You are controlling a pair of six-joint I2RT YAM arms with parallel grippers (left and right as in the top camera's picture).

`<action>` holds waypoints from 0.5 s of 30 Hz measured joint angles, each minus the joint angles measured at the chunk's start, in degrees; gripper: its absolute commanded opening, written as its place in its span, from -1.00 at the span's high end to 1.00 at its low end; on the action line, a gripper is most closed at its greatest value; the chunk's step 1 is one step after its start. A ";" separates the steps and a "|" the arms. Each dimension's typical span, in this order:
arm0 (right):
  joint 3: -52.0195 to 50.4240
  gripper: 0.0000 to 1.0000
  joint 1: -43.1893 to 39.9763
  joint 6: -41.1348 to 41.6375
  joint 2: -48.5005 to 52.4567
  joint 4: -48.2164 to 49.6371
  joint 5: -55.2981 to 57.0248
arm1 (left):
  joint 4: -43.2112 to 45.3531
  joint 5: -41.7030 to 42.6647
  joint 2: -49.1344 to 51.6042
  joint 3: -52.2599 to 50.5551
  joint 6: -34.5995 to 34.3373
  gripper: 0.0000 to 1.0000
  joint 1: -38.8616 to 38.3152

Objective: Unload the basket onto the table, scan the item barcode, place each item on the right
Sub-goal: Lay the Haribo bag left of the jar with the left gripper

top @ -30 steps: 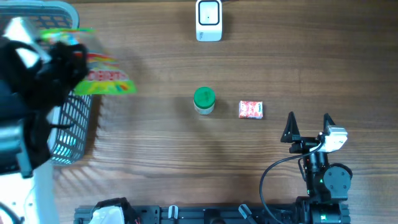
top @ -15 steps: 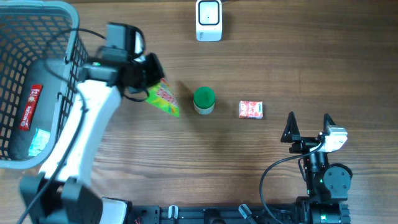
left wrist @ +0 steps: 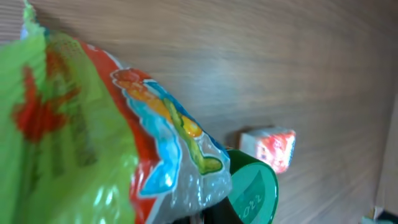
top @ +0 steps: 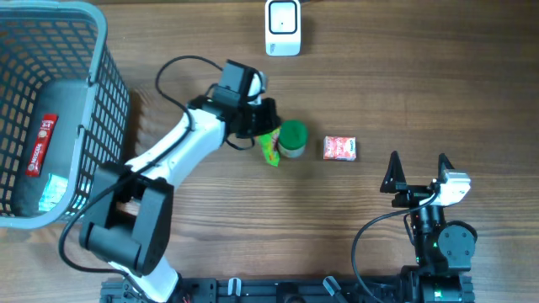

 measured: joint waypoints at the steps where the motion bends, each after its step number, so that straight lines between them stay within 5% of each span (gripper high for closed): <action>1: 0.00 -0.99 0.00 0.00 0.00 0.00 0.00 | 0.46 0.20 0.02 0.00 0.00 0.92 -0.85; 8: 0.00 -0.99 0.00 0.00 0.00 0.00 0.00 | -1.90 0.17 -0.20 0.00 0.02 0.87 -1.14; 9: 0.00 -0.99 0.00 0.00 0.00 0.00 0.00 | -3.41 -0.55 -0.59 0.00 0.04 0.70 -0.46; 10: 0.00 -0.99 0.00 0.00 0.00 0.00 0.00 | -5.79 -1.88 -1.38 0.00 0.11 0.30 0.68; 12: 0.00 -1.00 0.00 0.00 0.00 0.00 0.00 | -9.75 -5.81 -3.15 -0.04 0.33 -1.00 2.82; 15: 0.00 -1.00 0.00 0.00 0.00 0.00 0.00 | -14.43 -12.22 -6.34 -0.33 1.57 -1.00 6.01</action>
